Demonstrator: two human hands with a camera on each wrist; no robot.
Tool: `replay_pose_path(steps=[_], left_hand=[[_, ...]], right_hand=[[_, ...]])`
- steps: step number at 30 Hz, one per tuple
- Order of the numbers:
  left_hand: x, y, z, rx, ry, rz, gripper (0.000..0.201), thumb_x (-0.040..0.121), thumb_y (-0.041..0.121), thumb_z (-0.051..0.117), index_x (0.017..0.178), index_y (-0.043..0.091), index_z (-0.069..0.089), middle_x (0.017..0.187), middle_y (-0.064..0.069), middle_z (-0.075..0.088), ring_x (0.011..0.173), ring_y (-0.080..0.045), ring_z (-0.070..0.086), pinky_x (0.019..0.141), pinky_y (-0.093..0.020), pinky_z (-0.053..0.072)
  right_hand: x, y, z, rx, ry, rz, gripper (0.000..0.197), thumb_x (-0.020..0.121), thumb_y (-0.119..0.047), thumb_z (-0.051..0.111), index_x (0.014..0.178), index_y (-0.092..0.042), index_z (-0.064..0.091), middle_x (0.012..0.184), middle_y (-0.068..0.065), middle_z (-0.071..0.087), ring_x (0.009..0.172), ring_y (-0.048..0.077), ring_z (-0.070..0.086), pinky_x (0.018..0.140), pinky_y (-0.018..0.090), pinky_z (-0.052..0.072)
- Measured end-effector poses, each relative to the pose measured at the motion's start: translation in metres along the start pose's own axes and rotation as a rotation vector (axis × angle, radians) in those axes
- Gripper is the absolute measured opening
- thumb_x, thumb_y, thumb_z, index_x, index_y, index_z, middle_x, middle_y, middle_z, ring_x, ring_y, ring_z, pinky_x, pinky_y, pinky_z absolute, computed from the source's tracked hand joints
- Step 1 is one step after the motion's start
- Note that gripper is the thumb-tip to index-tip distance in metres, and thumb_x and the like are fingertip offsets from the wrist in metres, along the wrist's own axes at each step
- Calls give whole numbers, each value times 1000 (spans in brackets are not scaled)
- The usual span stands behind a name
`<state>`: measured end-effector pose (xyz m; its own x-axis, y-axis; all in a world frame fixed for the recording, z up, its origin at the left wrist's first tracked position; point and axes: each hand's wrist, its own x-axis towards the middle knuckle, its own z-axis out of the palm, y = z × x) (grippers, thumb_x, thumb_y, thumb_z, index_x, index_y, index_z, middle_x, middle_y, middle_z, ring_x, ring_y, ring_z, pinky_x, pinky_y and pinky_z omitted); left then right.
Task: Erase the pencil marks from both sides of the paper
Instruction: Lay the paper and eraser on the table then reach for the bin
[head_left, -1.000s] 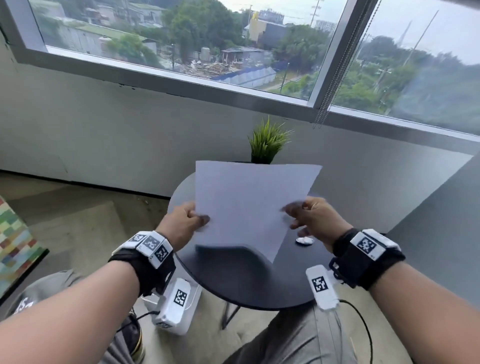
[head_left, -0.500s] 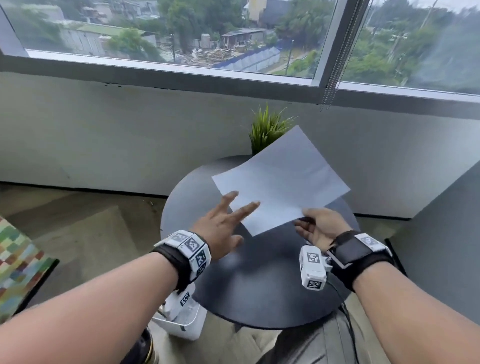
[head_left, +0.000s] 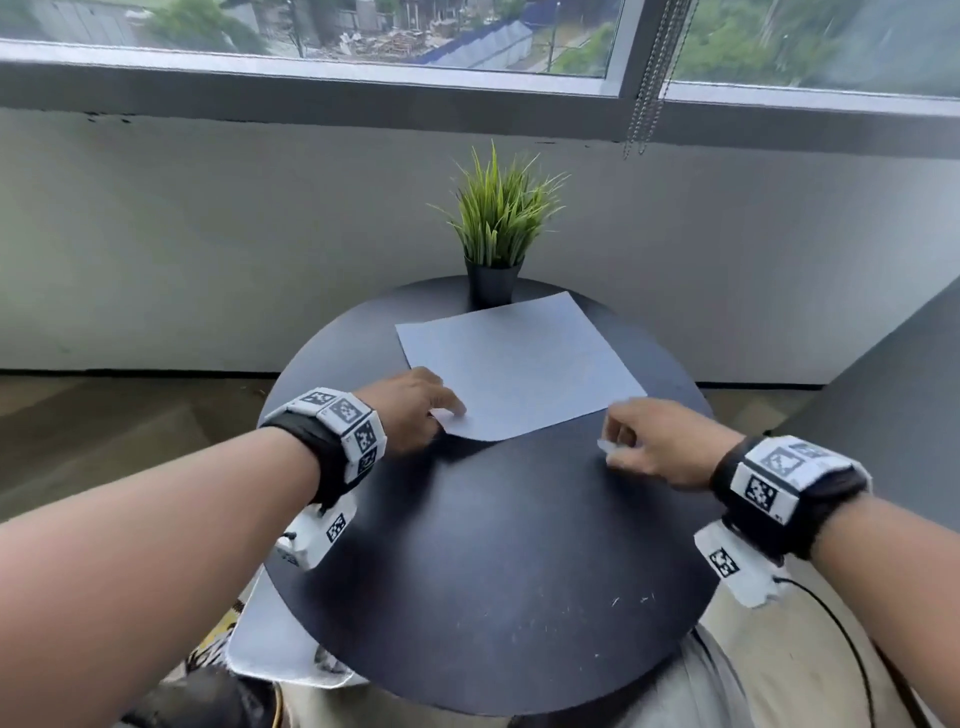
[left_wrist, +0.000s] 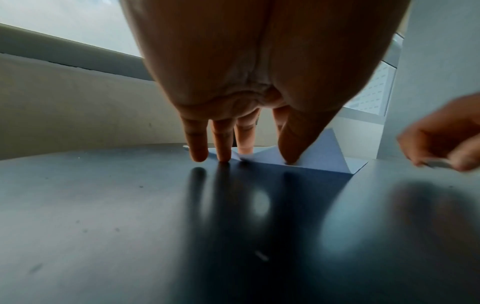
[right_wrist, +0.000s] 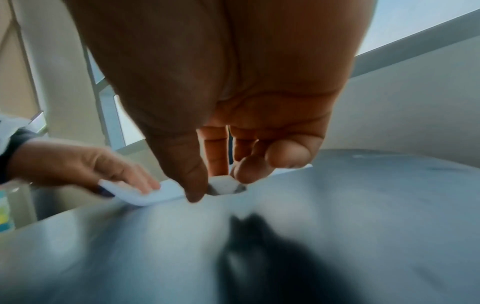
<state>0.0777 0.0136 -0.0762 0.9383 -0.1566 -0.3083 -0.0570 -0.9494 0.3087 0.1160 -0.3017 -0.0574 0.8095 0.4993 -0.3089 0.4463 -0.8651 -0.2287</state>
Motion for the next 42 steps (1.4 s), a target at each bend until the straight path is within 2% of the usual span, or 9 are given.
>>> replay_pose_path(steps=[13, 20, 24, 27, 31, 33, 37, 39, 42], left_hand=[[19, -34, -6, 137, -52, 257, 57, 92, 23, 42, 144, 47, 38, 162, 12, 15, 150, -14, 13, 118, -30, 13], [-7, -51, -15, -28, 26, -138, 79, 93, 56, 54, 157, 33, 14, 165, 1, 6, 151, -18, 13, 120, -36, 15], [-70, -58, 7, 82, -62, -283, 115, 66, 93, 27, 155, 20, 19, 162, -9, 10, 151, -26, 5, 121, -42, 13], [-138, -35, 51, 192, -170, -67, 131, 52, 102, 3, 158, 24, -5, 163, -5, -20, 150, -25, -19, 122, -44, -3], [-173, 0, 63, 22, -217, 296, 102, 75, 92, 32, 157, 34, 13, 165, 12, -3, 146, 3, -14, 119, -24, -10], [-164, -3, 56, -102, -100, 236, 114, 61, 101, 16, 155, 37, 24, 164, 17, 10, 145, 8, -3, 122, -24, 3], [-150, -21, 58, 37, -10, -62, 132, 49, 102, -2, 157, 29, 16, 166, -3, -2, 152, -23, -7, 123, -47, 5], [-157, -19, 64, 86, -97, 33, 129, 51, 101, 3, 157, 29, 14, 166, -4, -5, 152, -24, -9, 123, -47, 2], [-169, -3, 55, -53, -215, 297, 124, 49, 101, 8, 152, 35, 32, 164, 6, 16, 151, -11, 7, 120, -30, 5]], right_hand=[[93, 25, 2, 67, 148, 168, 14, 95, -32, 54, 108, -28, 59, 103, 2, 51, 99, 26, 54, 89, 38, 45], [75, -18, -20, 54, 282, 65, 19, 95, -35, 54, 103, -21, 64, 104, -1, 56, 105, 24, 54, 88, 31, 41], [2, -81, 42, -128, -31, -30, 63, 92, -64, 43, 142, -25, 42, 152, -1, 29, 141, 26, 25, 110, 46, 32], [-57, -115, 72, -199, -185, -166, 92, 85, -81, 25, 157, -25, 12, 166, -5, -2, 152, 23, -3, 120, 54, 11], [-64, -104, 43, 226, -153, -219, 59, 95, -56, 50, 148, -31, 41, 148, -11, 49, 135, 5, 43, 118, 30, 28], [-46, -73, 28, 271, 37, 60, 55, 96, -51, 52, 146, -29, 45, 146, -8, 51, 133, 9, 47, 116, 31, 31], [-49, -67, 58, -86, -135, 317, 78, 87, -75, 35, 152, -33, 24, 163, -3, 15, 150, 32, 13, 118, 53, 22], [-77, -97, 79, -83, -189, 158, 86, 85, -80, 33, 156, -38, 9, 165, -12, -7, 152, 24, -6, 118, 58, 13], [-104, -128, 67, 70, -218, -162, 83, 84, -78, 36, 154, -35, 27, 163, -14, 18, 150, 6, 13, 123, 33, 14]])
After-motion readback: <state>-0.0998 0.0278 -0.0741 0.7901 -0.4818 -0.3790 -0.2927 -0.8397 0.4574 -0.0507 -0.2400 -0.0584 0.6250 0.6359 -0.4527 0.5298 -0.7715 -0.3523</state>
